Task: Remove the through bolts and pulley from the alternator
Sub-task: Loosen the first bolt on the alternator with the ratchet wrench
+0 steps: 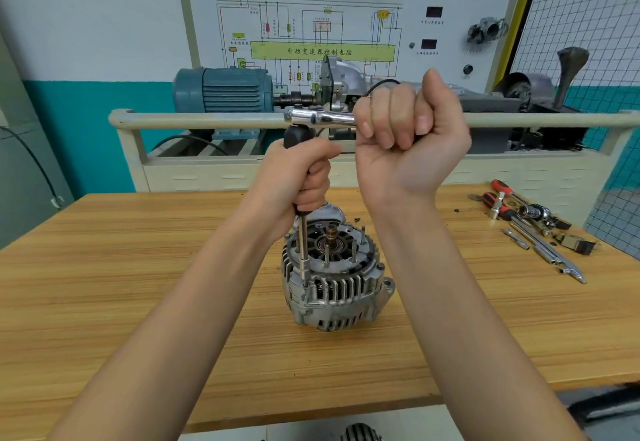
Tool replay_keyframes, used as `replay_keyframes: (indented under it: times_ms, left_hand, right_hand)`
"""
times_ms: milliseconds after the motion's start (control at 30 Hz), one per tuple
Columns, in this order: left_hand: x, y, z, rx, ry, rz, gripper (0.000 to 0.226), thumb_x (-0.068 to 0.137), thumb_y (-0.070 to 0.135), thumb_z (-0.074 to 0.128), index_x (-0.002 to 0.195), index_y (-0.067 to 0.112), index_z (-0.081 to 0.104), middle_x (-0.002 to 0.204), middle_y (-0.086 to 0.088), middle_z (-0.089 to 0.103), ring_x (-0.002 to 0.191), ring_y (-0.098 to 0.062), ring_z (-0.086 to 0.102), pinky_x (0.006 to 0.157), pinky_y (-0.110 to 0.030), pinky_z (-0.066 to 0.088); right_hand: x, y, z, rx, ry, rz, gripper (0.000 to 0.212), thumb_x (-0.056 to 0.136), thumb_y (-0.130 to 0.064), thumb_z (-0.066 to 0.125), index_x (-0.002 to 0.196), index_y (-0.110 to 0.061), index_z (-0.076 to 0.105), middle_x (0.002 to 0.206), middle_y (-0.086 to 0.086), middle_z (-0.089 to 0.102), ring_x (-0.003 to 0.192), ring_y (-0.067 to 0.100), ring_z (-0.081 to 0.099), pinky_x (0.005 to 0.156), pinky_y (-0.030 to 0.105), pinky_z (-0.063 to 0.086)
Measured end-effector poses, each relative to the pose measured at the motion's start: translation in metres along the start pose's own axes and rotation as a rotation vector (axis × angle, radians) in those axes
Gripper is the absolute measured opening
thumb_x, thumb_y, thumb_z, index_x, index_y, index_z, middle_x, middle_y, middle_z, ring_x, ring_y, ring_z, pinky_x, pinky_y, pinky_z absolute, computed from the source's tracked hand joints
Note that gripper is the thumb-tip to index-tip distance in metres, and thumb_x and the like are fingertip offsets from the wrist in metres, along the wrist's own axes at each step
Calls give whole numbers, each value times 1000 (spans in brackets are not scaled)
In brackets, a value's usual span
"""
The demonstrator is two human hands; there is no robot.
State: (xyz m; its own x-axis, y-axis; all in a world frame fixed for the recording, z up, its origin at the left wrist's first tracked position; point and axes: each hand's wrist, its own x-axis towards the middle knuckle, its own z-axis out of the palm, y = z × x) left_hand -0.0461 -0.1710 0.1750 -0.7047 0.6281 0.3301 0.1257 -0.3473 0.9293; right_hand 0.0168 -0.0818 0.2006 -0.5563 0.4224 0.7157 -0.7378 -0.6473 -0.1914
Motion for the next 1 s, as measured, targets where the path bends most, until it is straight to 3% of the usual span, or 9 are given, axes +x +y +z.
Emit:
replay_keyframes:
  times_ms: [133, 233, 333, 467, 567, 633, 767, 900, 1000]
  left_hand:
    - [0, -5, 18, 105, 338, 123, 46, 83, -2, 55, 51, 20, 31, 37, 9, 27, 33, -9, 20, 37, -13, 18]
    - [0, -8, 18, 117, 395, 156, 42, 81, -3, 54, 54, 19, 30, 40, 8, 26, 35, -10, 20, 38, -13, 19]
    - [-3, -5, 10, 126, 268, 120, 41, 84, 0, 57, 57, 17, 31, 40, 6, 26, 35, -11, 19, 38, -15, 20]
    - [-3, 4, -4, 88, -31, 23, 39, 82, 5, 61, 51, 16, 38, 41, 3, 30, 35, -13, 24, 39, -19, 23]
    - [-3, 7, -6, 90, -236, -61, 38, 77, 14, 58, 45, 18, 38, 37, 5, 28, 31, -9, 22, 36, -16, 22]
    - [-2, 7, -4, 33, -248, -83, 43, 78, 13, 58, 42, 20, 34, 34, 7, 24, 28, -7, 18, 34, -13, 18]
    - [0, 3, 3, 41, 8, -56, 52, 87, 7, 52, 42, 23, 30, 37, 8, 21, 30, -8, 14, 34, -14, 14]
    - [0, -3, 17, 103, 325, 61, 46, 85, 3, 55, 50, 21, 33, 38, 9, 27, 33, -9, 19, 37, -13, 17]
    - [-1, -4, 16, 99, 398, 112, 40, 84, 2, 56, 54, 19, 35, 37, 9, 29, 33, -8, 22, 38, -13, 19]
  right_hand:
    - [-22, 16, 20, -366, -110, -360, 38, 85, 3, 41, 56, -22, 43, 40, -6, 32, 37, 9, 26, 47, 26, 22]
    - [-23, 17, 19, -366, -145, -380, 42, 83, 4, 40, 50, -22, 40, 39, -5, 32, 37, 9, 26, 46, 28, 19]
    - [-7, 5, 10, -192, -169, -170, 50, 86, -2, 38, 39, -19, 35, 34, -5, 29, 34, 10, 22, 44, 26, 19]
    - [12, -5, -8, 128, 35, 128, 49, 83, -13, 42, 35, -16, 35, 32, -4, 25, 32, 12, 18, 41, 22, 22]
    - [18, -6, -16, 362, 126, 210, 48, 82, -14, 43, 35, -15, 33, 31, -3, 24, 32, 10, 15, 40, 21, 20]
    - [15, -5, -15, 338, 134, 181, 48, 82, -14, 43, 35, -16, 33, 31, -3, 24, 31, 10, 18, 39, 21, 22]
    - [2, -2, -2, 8, 19, 10, 55, 91, -9, 37, 38, -17, 35, 34, -4, 25, 34, 10, 22, 43, 24, 24]
    - [-17, 16, 19, -354, -90, -315, 41, 85, 1, 42, 50, -21, 40, 38, -4, 31, 36, 10, 25, 46, 29, 21]
    - [-18, 20, 21, -367, -131, -328, 42, 83, 3, 41, 49, -21, 39, 38, -5, 31, 36, 9, 26, 46, 27, 20]
